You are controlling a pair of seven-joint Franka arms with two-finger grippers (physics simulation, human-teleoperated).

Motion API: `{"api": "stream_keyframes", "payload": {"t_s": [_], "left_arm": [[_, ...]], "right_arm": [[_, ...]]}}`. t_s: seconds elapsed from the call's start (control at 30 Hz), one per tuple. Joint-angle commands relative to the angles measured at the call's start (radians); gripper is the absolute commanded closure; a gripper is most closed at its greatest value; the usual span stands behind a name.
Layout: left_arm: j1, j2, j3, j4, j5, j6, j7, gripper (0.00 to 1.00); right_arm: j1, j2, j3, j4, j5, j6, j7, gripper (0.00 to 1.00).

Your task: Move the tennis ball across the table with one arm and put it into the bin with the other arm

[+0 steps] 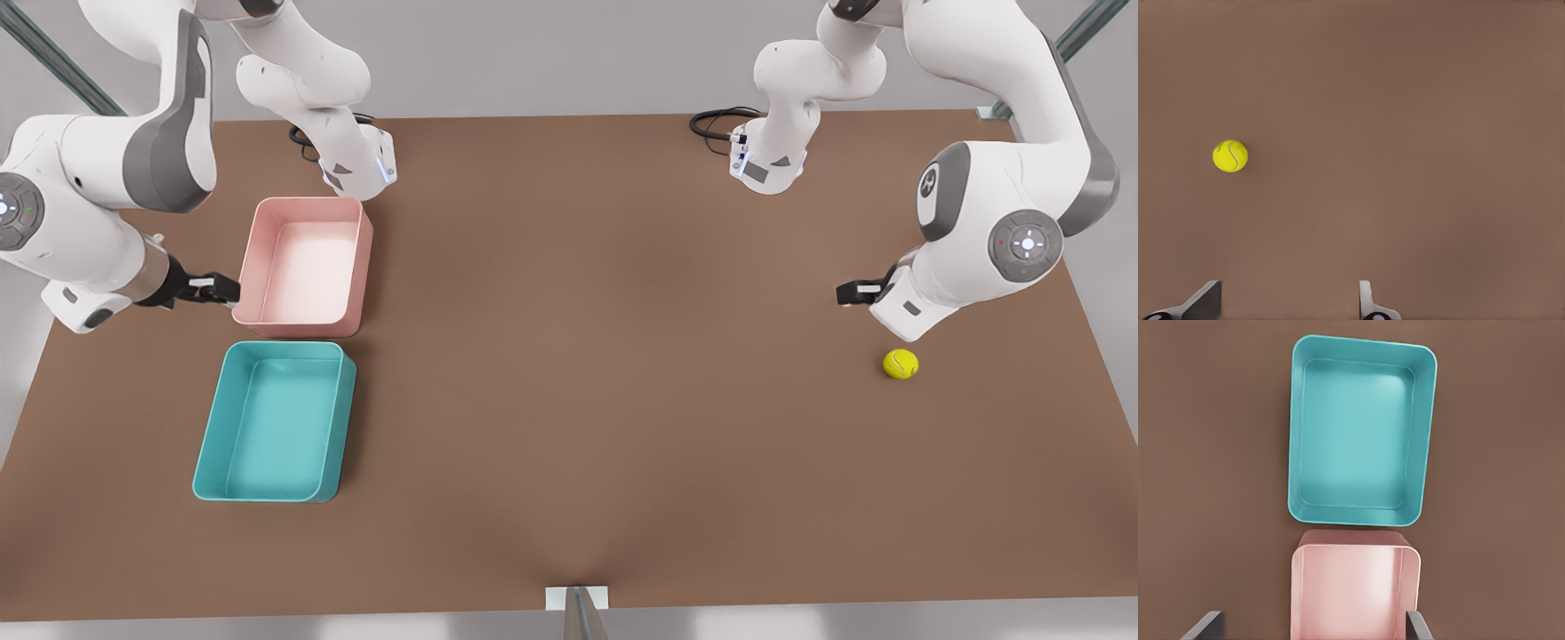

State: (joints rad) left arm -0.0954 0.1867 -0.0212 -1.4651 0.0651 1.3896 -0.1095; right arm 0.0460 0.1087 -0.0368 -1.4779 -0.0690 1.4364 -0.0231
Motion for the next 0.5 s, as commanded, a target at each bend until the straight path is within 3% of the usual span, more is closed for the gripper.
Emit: {"api": "stream_keyframes", "payload": {"t_s": [0.0, 0.07, 0.1, 0.13, 0.17, 0.23, 0.33, 0.47], "left_arm": [[-0.001, -0.001, 0.001, 0.000, -0.004, 0.009, 0.044, 0.00], [-0.001, 0.002, 0.001, 0.002, -0.004, 0.009, 0.044, 0.00], [-0.001, 0.031, 0.026, 0.000, -0.001, 0.014, 0.063, 0.63], [0.016, 0.075, 0.056, -0.004, 0.002, 0.046, 0.268, 0.79], [0.057, 0.100, 0.079, -0.023, 0.004, 0.158, 0.594, 0.79], [0.108, 0.174, 0.107, -0.060, -0.008, 0.320, 0.813, 0.79], [0.247, 0.250, 0.109, -0.066, -0.008, 0.450, 1.948, 0.79], [0.401, 0.347, 0.109, -0.109, -0.027, 0.548, 2.461, 0.79]], "right_arm": [[0.003, 0.000, 0.000, -0.001, 0.000, 0.030, 0.012, 0.00], [0.037, 0.028, -0.005, 0.008, -0.012, 0.035, 0.009, 0.00], [0.045, 0.059, -0.003, 0.048, -0.011, 0.035, 0.012, 0.00], [0.051, 0.059, -0.002, 0.047, -0.006, 0.035, 0.012, 0.00], [0.054, 0.055, -0.002, 0.038, -0.005, 0.033, 0.012, 0.00], [0.066, 0.071, -0.011, 0.108, -0.039, 0.038, 0.103, 0.00], [0.035, 0.069, -0.009, 0.107, 0.020, -0.008, 0.038, 0.00], [0.035, 0.071, -0.006, 0.111, 0.021, -0.008, 0.038, 0.00]]}}
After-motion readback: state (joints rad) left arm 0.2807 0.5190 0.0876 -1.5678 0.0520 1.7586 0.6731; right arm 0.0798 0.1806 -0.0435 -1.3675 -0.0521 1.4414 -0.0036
